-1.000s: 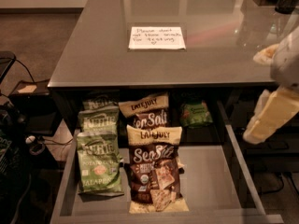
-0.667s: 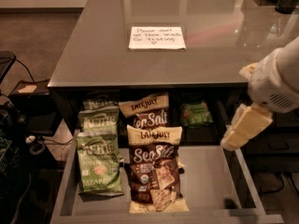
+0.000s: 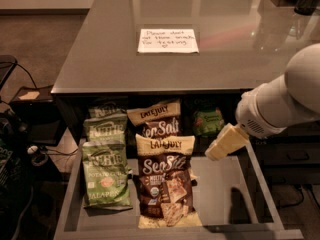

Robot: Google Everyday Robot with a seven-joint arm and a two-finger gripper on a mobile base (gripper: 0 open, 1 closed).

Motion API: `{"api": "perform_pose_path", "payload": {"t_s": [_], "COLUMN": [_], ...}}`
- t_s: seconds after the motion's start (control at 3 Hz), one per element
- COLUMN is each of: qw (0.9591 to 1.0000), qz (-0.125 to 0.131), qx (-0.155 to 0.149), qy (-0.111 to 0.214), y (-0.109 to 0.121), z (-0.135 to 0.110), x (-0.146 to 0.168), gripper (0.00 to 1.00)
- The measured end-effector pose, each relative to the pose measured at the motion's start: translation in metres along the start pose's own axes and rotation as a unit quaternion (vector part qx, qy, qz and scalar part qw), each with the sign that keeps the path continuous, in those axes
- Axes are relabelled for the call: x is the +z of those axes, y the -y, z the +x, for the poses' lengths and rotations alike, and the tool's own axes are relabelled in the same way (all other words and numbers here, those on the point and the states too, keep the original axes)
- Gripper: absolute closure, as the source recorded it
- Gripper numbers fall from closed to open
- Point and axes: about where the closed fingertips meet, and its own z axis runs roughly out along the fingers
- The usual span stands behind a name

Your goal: Pick green rice chip bag from bottom drawer and place on counter

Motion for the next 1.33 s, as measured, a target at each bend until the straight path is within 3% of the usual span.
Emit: {"api": "perform_pose_path", "payload": {"t_s": [0.67, 1.33], "qw": [0.9999, 0.9943], "qz": [0.013, 0.059], "qx": [0.009, 0.069], "qy": [0.005, 0.056], "y": [0.007, 0.038], "z": [0.009, 0.020], "x": [0.018, 0.081], "gripper": [0.00, 0.00]}}
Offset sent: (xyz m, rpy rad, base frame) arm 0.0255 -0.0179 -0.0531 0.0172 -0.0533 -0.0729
